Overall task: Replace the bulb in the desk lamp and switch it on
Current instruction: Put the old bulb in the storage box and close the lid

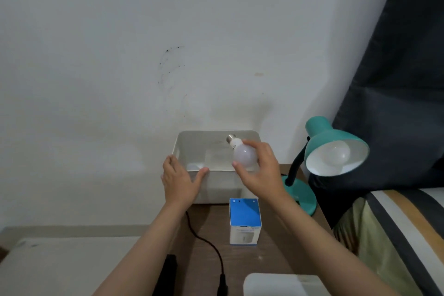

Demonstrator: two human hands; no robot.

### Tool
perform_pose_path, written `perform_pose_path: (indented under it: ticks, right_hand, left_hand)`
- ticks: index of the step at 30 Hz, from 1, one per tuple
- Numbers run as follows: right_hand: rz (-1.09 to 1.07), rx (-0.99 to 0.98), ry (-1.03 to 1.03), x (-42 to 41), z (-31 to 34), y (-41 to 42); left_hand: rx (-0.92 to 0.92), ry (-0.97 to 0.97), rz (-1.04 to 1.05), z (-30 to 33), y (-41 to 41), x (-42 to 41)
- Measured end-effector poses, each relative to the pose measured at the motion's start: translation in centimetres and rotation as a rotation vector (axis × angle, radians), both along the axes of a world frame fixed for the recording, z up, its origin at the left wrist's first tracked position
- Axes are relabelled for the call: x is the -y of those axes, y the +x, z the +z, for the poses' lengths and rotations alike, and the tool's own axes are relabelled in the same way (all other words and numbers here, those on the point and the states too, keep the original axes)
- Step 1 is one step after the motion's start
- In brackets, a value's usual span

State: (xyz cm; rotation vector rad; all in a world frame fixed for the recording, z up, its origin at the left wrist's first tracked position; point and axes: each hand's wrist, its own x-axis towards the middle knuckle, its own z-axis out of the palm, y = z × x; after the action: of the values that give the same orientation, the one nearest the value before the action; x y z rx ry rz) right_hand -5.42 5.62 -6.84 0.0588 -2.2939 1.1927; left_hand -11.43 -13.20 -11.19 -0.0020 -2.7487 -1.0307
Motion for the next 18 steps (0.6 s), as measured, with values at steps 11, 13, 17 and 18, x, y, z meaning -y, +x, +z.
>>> perform_pose_path:
  ticks: [11, 13, 17, 18]
  right_hand:
    - [0.0, 0.55, 0.148, -0.3, -2.0, -11.5]
    - [0.0, 0.56, 0.16, -0.3, -2.2, -12.1]
    - [0.01, 0.543, 0.177, -0.6, -1.9, -11.9]
    - [-0.01, 0.505, 0.181, -0.7, -1.6, -11.4]
  left_hand:
    - [-0.001, 0.036, 0.005, -0.4, -0.3, 0.2]
    - [-0.006, 0.041, 0.005, -0.5, -0.3, 0.2]
    - [-0.011, 0.043, -0.002, -0.5, -0.3, 0.1]
    - [-0.012, 0.044, -0.004, -0.5, -0.3, 0.2]
